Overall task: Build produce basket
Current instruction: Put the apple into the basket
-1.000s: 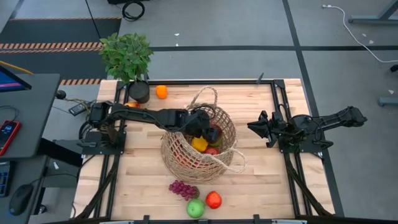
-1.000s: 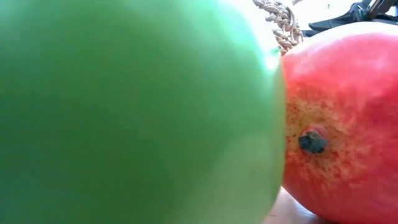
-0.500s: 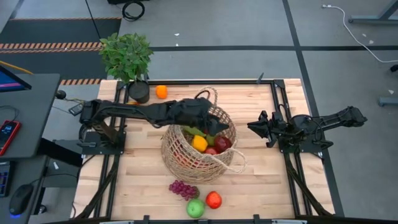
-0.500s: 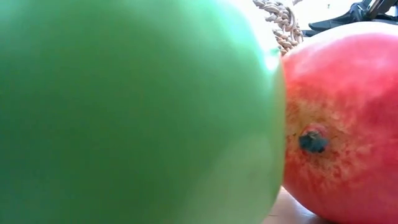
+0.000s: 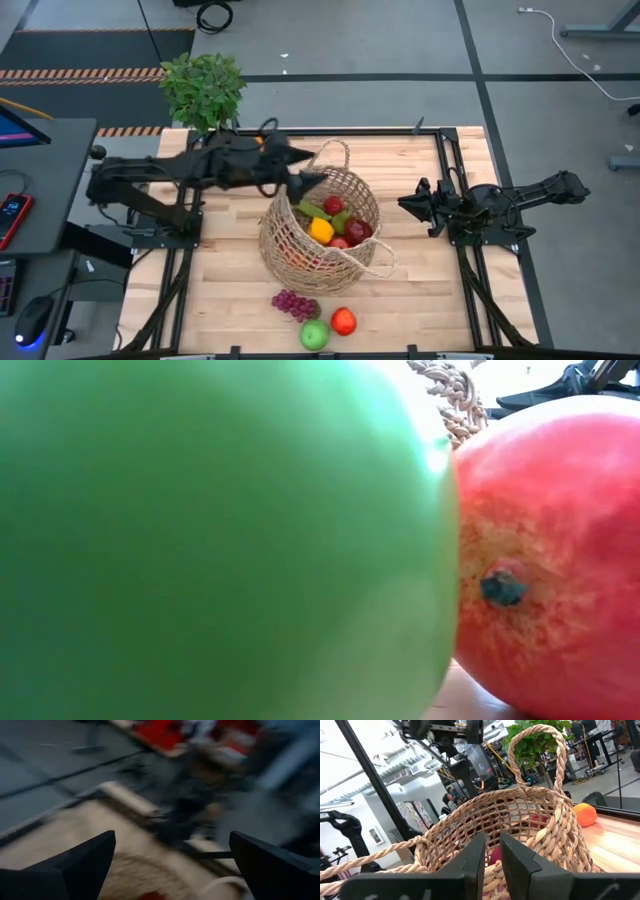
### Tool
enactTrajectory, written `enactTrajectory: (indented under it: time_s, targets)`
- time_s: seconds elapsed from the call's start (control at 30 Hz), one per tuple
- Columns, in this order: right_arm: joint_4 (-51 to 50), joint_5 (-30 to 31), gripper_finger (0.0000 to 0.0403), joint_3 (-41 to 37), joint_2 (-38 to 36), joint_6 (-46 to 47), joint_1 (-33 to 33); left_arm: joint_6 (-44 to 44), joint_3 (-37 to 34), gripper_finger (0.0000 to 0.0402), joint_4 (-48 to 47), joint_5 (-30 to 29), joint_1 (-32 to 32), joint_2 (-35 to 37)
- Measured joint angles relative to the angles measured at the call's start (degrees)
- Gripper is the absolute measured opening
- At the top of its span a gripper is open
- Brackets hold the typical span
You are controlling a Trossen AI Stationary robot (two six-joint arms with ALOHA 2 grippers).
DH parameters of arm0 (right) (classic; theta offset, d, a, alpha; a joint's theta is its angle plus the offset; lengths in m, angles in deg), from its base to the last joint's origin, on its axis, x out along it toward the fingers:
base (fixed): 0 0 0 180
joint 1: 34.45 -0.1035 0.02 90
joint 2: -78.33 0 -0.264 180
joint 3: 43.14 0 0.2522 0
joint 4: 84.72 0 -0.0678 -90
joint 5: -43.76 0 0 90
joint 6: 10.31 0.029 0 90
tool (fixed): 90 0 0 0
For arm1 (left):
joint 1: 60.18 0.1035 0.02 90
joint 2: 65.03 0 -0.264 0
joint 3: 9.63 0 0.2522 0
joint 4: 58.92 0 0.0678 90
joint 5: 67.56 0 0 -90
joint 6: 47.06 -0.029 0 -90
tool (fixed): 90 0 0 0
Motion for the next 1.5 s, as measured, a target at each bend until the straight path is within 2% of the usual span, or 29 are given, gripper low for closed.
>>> enactTrajectory:
  time_s: [0.1,0.2,0.33,0.63,0.77,0.87,1.0,1.2,1.37,1.5]
  targets:
    - [0.03,0.0,0.0064,0.0,-0.01,0.0,0.0,2.76,0.0,0.0398,-13.34,-8.85,-0.37,3.4]
    - [0.01,0.0,0.0064,-0.01,-0.02,0.0,0.0,9.66,-0.02,0.0398,-26.04,-13.06,-0.28,5.09]
    - [-0.02,0.0,0.0064,-0.01,0.0,0.0,0.0,16.3,-0.07,0.0398,-38.0,-12.04,-0.52,5.22]
    - [-0.03,0.0,0.0064,-0.01,0.0,0.0,-0.01,21.42,-0.09,0.0398,-60.09,-6.32,-1.98,4.58]
    - [-0.03,0.0,0.0064,-0.01,0.0,0.0,0.0,28.5,-0.53,0.0394,-69.66,-6.06,-1.68,5.14]
    - [-0.02,0.0,0.0064,-0.01,0.0,0.0,-0.02,31.79,-3.35,0.039,-70.05,-7.04,-1.62,7.34]
    - [-0.03,0.0,0.0064,-0.01,0.0,0.0,-0.02,34.58,-9.22,0.0389,-68.76,-4.3,-1.73,8.8]
    - [-0.03,0.0,0.0064,-0.01,0.0,0.0,-0.01,39.35,-21.61,0.0389,-57.27,-0.32,-1.62,14.33]
    - [-0.05,0.0,0.0064,-0.01,0.0,0.0,0.0,46.27,-30.4,0.0389,-55.08,-1.67,0.1,21.46]
    - [-0.03,0.0,0.0064,-0.01,0.0,0.0,-0.02,51.37,-35.25,0.0389,-54.94,-5.64,1.97,25.84]
